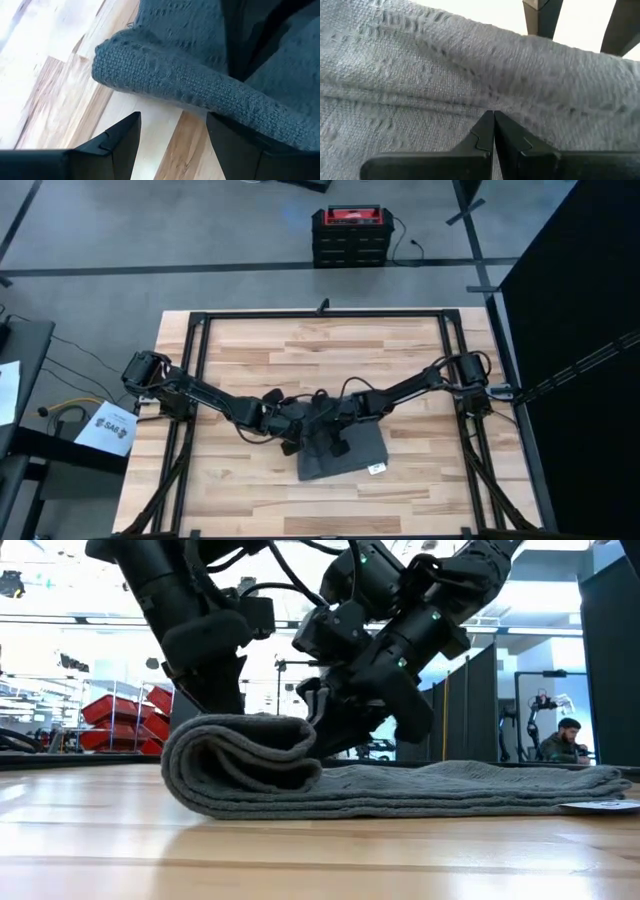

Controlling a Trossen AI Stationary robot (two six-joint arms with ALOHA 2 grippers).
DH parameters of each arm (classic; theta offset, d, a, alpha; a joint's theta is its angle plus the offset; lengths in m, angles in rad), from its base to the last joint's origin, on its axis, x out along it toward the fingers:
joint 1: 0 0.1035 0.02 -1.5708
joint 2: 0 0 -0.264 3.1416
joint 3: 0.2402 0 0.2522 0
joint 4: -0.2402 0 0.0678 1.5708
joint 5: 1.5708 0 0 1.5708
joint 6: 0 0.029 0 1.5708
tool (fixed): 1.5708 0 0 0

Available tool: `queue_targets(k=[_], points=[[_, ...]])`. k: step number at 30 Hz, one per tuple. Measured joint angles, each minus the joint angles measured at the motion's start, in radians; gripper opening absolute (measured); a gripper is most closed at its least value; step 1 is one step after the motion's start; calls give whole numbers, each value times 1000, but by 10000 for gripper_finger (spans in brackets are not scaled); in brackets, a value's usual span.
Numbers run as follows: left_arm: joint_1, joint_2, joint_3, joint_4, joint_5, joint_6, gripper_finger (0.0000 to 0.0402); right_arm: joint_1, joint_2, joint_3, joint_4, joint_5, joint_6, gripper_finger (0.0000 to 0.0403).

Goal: Roll towel
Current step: Roll the gray towel

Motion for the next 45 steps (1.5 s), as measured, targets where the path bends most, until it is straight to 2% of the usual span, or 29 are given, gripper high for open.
queue_targets(k=[7,13,18,24,28,33,39,45], points=[[-25,0,0,-54,1,-32,214,64,-90,0,-201,48,54,0],[-52,0,0,-76,3,-34,214,174,-114,0,-498,51,244,0],[-74,0,0,-78,3,-34,214,246,-122,5,-647,55,354,0],[-102,0,0,-78,3,-47,214,227,-121,4,-673,49,309,0],[-110,0,0,-76,2,-46,214,187,-120,3,-676,137,208,0],[-76,0,0,-39,-46,59,214,183,-151,-3,-744,294,125,0],[37,0,0,14,-46,239,214,261,-306,-2,-838,304,269,0],[123,10,-12,223,126,400,214,324,-336,-17,-881,295,477,0]])
